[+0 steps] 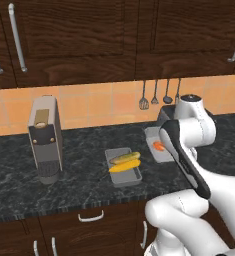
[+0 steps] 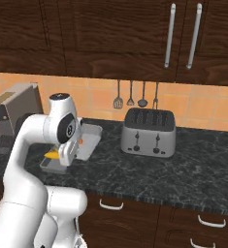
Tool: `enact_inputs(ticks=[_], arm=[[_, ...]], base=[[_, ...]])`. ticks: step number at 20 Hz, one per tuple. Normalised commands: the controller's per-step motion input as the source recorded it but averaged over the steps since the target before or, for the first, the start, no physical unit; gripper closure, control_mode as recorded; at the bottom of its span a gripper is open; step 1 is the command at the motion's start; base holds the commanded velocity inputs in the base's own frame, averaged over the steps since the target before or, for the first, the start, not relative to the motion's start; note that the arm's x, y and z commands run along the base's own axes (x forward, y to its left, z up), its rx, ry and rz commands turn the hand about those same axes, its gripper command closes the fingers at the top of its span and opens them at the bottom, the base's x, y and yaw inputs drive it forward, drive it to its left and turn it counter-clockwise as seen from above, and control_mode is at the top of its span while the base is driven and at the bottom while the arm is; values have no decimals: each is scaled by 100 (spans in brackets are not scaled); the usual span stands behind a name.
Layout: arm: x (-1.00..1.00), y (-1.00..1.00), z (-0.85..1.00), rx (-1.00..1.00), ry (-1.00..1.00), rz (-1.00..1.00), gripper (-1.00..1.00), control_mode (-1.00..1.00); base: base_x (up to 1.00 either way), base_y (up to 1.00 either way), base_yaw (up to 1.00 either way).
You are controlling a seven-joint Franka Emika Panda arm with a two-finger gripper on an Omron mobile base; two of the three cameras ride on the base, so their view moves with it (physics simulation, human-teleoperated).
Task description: Take the meat container that has the shrimp and place it on the second highest rack of the freezer. Then take the vegetable container that has the corn and cucumber and place it on the highest rack of the freezer.
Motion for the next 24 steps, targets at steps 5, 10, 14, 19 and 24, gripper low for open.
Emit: enact_inputs(ticks=[5,10,14,19,24], arm=[[-18,-1,51,-3,9,17,100,-100],[-10,0,34,1,3,-6,100,-100],[-60,0,3,5,0,-18,100,-100],[-28,-1,0,1,0,-5,100,-100],[0,0,0,0,0,0,100,-100]], base=[[0,0,0],[0,0,0],[0,0,0],[0,0,0],[0,0,0]])
